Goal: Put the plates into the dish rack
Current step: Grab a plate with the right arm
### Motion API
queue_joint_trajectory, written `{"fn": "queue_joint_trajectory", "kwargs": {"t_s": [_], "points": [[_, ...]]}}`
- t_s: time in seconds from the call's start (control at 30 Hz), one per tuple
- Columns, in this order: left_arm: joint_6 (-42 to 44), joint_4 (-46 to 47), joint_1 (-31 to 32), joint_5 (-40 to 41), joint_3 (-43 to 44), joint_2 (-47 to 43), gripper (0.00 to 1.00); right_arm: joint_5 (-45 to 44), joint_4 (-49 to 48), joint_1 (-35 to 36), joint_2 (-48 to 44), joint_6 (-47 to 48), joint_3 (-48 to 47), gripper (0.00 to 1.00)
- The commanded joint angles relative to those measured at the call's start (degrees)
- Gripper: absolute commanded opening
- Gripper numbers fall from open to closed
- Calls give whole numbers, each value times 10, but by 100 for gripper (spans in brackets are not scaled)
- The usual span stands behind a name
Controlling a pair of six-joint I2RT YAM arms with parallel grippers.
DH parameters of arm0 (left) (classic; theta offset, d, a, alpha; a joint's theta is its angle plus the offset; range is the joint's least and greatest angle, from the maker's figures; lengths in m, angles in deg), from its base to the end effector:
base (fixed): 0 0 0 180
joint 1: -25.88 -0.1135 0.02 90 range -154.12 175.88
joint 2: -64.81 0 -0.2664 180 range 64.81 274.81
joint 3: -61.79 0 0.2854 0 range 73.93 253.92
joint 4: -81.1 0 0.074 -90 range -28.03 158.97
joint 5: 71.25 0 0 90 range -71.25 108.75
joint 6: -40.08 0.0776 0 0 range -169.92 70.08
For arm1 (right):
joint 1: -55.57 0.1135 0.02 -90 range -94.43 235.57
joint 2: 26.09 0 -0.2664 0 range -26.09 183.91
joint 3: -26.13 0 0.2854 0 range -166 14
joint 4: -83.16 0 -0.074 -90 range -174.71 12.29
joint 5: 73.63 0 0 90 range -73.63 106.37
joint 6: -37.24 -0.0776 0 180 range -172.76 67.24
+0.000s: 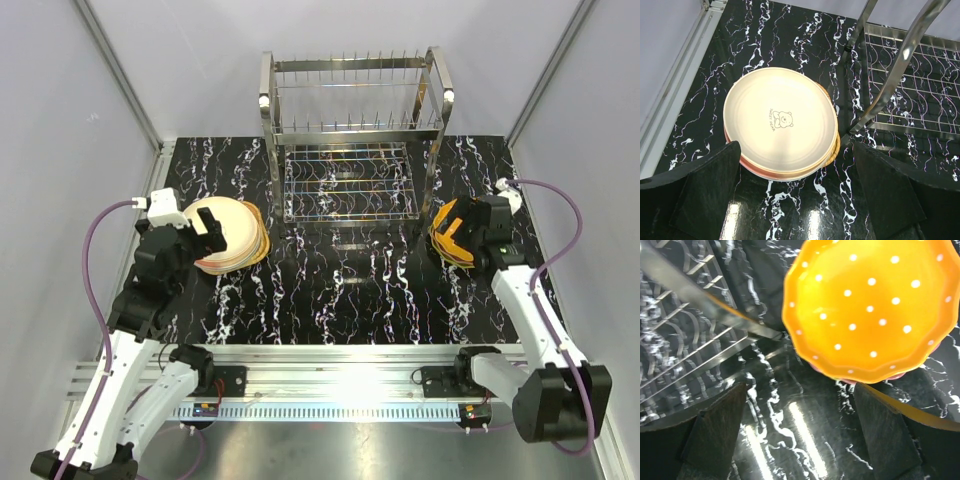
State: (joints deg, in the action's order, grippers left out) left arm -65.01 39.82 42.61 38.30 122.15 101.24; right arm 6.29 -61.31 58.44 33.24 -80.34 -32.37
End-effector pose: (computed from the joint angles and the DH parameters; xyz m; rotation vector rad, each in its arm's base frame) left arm 0.2057 -0.0347 0.3436 -0.2069 1.8446 -0.0661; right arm 0.2909 0.0010 0.2493 0.5650 2.1221 0.1046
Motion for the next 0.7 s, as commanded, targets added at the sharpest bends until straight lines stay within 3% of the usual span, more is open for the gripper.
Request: {"fn": "queue_joint_trajectory", "kwargs": {"t_s": [0.0,0.3,0.5,0.67], "points": [[-6,8,2,0,16,-8,99,-29,-12,-1,31,36,-28,92],[-10,9,2,-17,14,-12,99,-23,-54,-1,132,66,-71,66],[-9,9,2,-17,13,-12,99,5,-63,-1,211,128,-99,61],[-9,9,2,-18,13,-8,99,23,-72,-1,237,161,-98,50]]}}
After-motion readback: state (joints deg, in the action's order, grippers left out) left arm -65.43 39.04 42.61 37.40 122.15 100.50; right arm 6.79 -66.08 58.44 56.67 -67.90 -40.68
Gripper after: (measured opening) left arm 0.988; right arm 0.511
